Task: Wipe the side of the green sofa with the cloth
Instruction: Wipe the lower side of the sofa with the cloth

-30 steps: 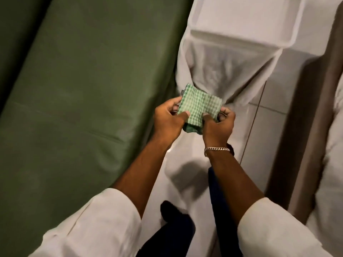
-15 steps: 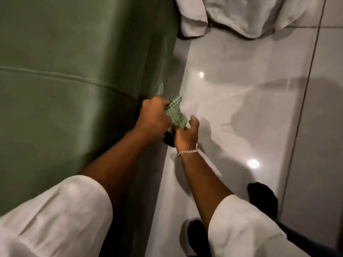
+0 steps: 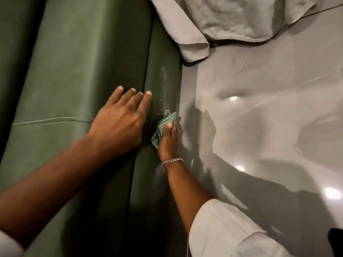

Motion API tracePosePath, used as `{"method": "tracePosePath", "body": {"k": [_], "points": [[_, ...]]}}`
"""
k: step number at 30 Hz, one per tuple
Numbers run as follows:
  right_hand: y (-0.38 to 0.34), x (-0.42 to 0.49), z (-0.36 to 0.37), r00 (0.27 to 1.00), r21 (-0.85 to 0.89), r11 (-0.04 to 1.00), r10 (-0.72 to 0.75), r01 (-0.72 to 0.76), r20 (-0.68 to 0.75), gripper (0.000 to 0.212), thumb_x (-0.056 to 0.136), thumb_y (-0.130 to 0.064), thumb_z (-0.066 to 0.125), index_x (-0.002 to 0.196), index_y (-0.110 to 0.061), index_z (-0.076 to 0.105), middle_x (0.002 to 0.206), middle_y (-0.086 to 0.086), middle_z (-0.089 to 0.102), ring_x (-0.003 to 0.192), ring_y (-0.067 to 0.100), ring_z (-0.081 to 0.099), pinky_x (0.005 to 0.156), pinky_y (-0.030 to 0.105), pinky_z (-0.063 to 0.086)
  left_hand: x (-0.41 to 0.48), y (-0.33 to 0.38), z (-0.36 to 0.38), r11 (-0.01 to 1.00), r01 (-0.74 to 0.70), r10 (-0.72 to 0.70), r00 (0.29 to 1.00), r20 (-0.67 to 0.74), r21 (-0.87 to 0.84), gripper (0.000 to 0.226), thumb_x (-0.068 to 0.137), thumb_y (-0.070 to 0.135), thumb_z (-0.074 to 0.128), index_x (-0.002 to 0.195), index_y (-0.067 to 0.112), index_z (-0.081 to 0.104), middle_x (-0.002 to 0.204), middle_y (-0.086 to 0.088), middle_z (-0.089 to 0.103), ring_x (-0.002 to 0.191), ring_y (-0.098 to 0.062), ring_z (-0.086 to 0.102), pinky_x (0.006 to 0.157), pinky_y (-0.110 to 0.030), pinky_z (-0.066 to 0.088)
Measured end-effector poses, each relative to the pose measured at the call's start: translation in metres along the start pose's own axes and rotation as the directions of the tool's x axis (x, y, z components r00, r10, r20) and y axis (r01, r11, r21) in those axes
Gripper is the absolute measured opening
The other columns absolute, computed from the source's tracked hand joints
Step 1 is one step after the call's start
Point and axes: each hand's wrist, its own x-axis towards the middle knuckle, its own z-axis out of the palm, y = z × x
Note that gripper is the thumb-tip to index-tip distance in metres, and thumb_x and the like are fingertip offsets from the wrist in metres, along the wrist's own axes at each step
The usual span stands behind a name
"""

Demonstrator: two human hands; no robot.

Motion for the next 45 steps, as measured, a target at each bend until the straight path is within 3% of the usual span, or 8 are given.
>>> {"method": "tracePosePath", "body": {"k": [3, 11, 16, 24, 30, 34, 39, 45], "points": [[-0.001, 0.016, 0.000, 0.996, -0.132, 0.988, -0.076, 0.081, 0.044, 0.058, 0.099, -0.055, 0.017, 0.152, -0.034, 0.006, 0.165, 0.004, -0.002, 0.152, 0.024, -0.004, 0.121, 0.047, -0.004, 0.000, -0.022, 0.005, 0.979, 0.003, -0.005, 1.000, 0.006, 0.201, 0.070, 0.085, 0.033, 0.034, 0.145, -0.003, 0.032, 0.151, -0.027, 0.040, 0.144, -0.040, 0.033, 0.121, -0.054, 0.013], [0.016, -0.038, 0.004, 0.964, -0.192, 0.944, -0.260, 0.267, 0.057, 0.067, 0.087, -0.066, 0.013, 0.149, -0.043, 0.007, 0.165, -0.004, 0.000, 0.152, 0.020, -0.002, 0.119, 0.039, -0.001, 0.000, -0.019, 0.003, 0.919, 0.043, -0.073, 0.995, 0.061, 0.391, 0.081, 0.085, 0.050, 0.009, 0.151, 0.004, 0.016, 0.163, -0.017, 0.015, 0.153, -0.030, 0.008, 0.124, -0.051, 0.004], [-0.035, 0.012, 0.010, 0.927, -0.178, 0.910, -0.368, 0.374, 0.067, 0.065, 0.090, -0.066, 0.024, 0.149, -0.041, 0.013, 0.166, -0.003, 0.003, 0.152, 0.023, -0.002, 0.122, 0.047, 0.001, 0.002, -0.020, 0.003, 0.932, 0.032, -0.044, 0.999, 0.023, 0.361, 0.081, 0.084, 0.049, 0.014, 0.150, 0.002, 0.020, 0.162, -0.018, 0.019, 0.152, -0.031, 0.011, 0.124, -0.050, 0.006], [0.001, -0.012, 0.003, 0.945, -0.255, 0.911, -0.320, 0.325, 0.064, 0.068, 0.091, -0.058, 0.016, 0.152, -0.031, 0.008, 0.165, -0.001, -0.004, 0.151, 0.019, -0.011, 0.114, 0.043, -0.015, 0.002, -0.019, 0.004, 0.934, 0.035, -0.027, 0.999, -0.027, 0.356, 0.080, 0.085, 0.047, 0.017, 0.148, 0.000, 0.028, 0.159, -0.020, 0.027, 0.151, -0.033, 0.019, 0.123, -0.051, 0.009], [-0.040, 0.022, 0.014, 0.888, -0.247, 0.855, -0.456, 0.455, 0.057, 0.068, 0.093, -0.056, 0.020, 0.152, -0.024, 0.011, 0.166, 0.001, 0.000, 0.152, 0.020, -0.006, 0.123, 0.046, -0.002, -0.002, -0.019, 0.004, 0.956, 0.082, -0.058, 0.994, -0.094, 0.281, 0.077, 0.084, 0.045, 0.027, 0.144, -0.003, 0.035, 0.156, -0.022, 0.034, 0.148, -0.033, 0.026, 0.123, -0.049, 0.015], [-0.013, 0.008, 0.006, 0.930, -0.246, 0.901, -0.367, 0.357, 0.006, 0.073, 0.089, -0.055, 0.016, 0.153, -0.020, 0.010, 0.165, 0.002, 0.000, 0.152, 0.017, -0.007, 0.123, 0.047, -0.009, 0.002, -0.018, 0.006, 0.964, 0.066, -0.046, 0.996, -0.082, 0.257, 0.080, 0.084, 0.049, 0.027, 0.143, -0.005, 0.036, 0.155, -0.023, 0.034, 0.148, -0.034, 0.027, 0.122, -0.050, 0.015], [-0.049, 0.024, 0.023, 0.890, -0.272, 0.851, -0.453, 0.450, 0.055, 0.068, 0.095, -0.050, 0.022, 0.153, -0.016, 0.007, 0.165, 0.005, -0.007, 0.152, 0.019, -0.011, 0.120, 0.043, -0.009, 0.002, -0.017, 0.008, 0.970, 0.112, -0.093, 0.991, -0.095, 0.217, 0.081, 0.086, 0.052, 0.025, 0.143, -0.005, 0.037, 0.155, -0.022, 0.034, 0.148, -0.032, 0.026, 0.123, -0.049, 0.014], [-0.071, 0.064, 0.012, 0.916, -0.264, 0.878, -0.396, 0.400, 0.070, 0.066, 0.099, -0.045, 0.022, 0.153, -0.011, 0.004, 0.164, 0.010, -0.009, 0.152, 0.023, -0.010, 0.122, 0.040, -0.009, 0.006, -0.023, -0.001, 0.971, 0.084, -0.075, 0.996, -0.049, 0.225, 0.087, 0.086, 0.062, 0.024, 0.143, -0.002, 0.038, 0.155, -0.020, 0.036, 0.149, -0.030, 0.025, 0.122, -0.049, 0.015]]}}
